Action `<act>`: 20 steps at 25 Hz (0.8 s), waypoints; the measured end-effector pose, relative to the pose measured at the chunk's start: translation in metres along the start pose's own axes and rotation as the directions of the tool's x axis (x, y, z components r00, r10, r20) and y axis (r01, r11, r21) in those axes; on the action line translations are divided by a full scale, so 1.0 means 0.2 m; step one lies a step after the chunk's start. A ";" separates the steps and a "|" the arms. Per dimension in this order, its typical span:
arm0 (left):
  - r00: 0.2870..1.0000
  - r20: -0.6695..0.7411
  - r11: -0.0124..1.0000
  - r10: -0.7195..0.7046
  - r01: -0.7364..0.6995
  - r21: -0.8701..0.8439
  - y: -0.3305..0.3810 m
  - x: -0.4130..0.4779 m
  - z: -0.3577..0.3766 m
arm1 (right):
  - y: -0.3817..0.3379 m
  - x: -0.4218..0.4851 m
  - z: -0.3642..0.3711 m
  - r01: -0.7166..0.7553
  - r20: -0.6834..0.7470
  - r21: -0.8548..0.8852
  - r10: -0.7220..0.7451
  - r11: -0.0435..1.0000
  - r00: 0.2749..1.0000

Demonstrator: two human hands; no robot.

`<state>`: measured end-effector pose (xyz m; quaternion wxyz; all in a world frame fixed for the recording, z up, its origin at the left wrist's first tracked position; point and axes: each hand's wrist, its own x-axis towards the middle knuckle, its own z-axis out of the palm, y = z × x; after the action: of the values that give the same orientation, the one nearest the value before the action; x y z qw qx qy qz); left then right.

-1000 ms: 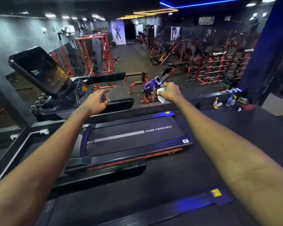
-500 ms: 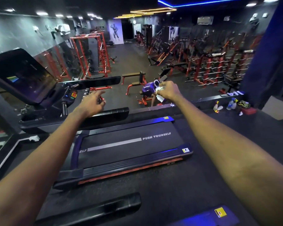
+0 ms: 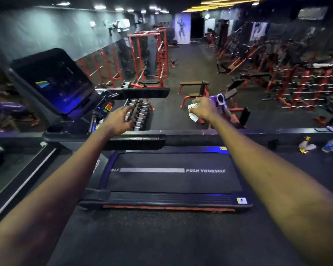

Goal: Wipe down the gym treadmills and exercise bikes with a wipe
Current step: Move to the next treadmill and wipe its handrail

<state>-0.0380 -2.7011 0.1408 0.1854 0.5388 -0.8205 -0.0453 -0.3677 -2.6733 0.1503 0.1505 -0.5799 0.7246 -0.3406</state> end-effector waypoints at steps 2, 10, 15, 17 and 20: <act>0.998 0.012 0.998 -0.063 0.063 0.010 0.03 0.04 0.02 | 0.03 0.12 0.04 0.054 0.052 0.003 -0.054 0.999 0.997; 0.968 0.019 0.966 -0.252 0.251 0.059 -0.02 0.15 0.10 | 0.05 0.45 0.12 0.126 0.158 0.028 -0.129 0.992 0.979; 0.960 -0.045 0.957 -0.276 0.279 0.079 -0.04 0.21 0.23 | 0.10 0.53 0.21 0.153 0.144 0.062 -0.161 0.986 0.976; 0.958 -0.040 0.957 -0.285 0.287 0.036 -0.06 0.20 0.33 | 0.16 0.52 0.30 0.165 0.177 0.063 -0.174 0.984 0.969; 0.948 -0.037 0.948 -0.317 0.318 0.025 -0.07 0.18 0.46 | 0.26 0.56 0.44 0.193 0.205 0.052 -0.200 0.980 0.958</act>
<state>-0.0708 -2.7509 0.0612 0.1809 0.6672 -0.7206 -0.0533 -0.3835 -2.8020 0.0728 0.2005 -0.6791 0.6381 -0.3024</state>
